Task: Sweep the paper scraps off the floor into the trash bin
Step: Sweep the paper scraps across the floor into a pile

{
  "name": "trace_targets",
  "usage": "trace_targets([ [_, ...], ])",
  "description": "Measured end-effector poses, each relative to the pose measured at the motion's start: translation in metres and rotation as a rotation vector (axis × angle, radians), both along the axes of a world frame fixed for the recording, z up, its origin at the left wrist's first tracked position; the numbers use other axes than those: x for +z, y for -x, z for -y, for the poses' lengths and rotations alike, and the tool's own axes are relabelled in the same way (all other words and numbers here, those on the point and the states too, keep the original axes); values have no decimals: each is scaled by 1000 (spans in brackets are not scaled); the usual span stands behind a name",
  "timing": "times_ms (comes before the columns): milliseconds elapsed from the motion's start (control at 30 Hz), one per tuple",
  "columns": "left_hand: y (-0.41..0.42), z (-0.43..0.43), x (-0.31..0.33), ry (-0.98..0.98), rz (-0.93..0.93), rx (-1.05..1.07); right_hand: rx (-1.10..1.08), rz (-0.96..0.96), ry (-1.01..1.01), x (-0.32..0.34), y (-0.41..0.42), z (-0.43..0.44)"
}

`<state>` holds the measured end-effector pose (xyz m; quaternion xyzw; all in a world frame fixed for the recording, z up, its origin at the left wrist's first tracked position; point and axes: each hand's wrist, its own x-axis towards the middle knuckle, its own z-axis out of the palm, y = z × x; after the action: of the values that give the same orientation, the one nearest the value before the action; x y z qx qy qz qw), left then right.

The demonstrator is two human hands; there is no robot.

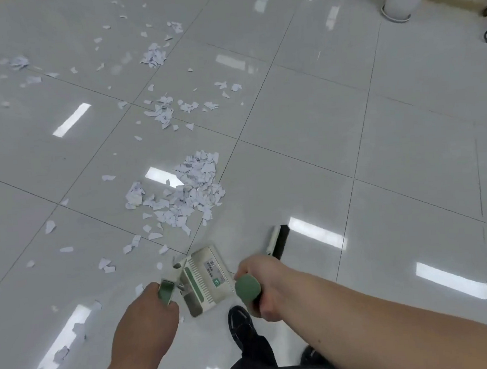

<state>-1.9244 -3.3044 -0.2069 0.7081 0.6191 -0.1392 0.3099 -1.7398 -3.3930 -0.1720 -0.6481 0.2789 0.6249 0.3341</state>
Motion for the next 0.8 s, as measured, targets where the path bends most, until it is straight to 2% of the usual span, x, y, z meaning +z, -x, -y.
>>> trace_targets([
  [233, 38, -4, 8, -10, -15, 230, -102, -51, -201, -6, -16, -77],
  [367, 46, -1, 14, -21, -14, 293, -93, -121, -363, -3, -36, -96],
  [467, 47, -1, 20, -26, -7, 358, -6, -101, -420, 16, -51, -99],
  [600, 39, -2, 27, -31, -7, 406, 188, 41, -376, 34, -80, -87],
  [800, 18, -2, 30, -25, -24, 526, 387, 203, -231, 18, -135, -76],
])
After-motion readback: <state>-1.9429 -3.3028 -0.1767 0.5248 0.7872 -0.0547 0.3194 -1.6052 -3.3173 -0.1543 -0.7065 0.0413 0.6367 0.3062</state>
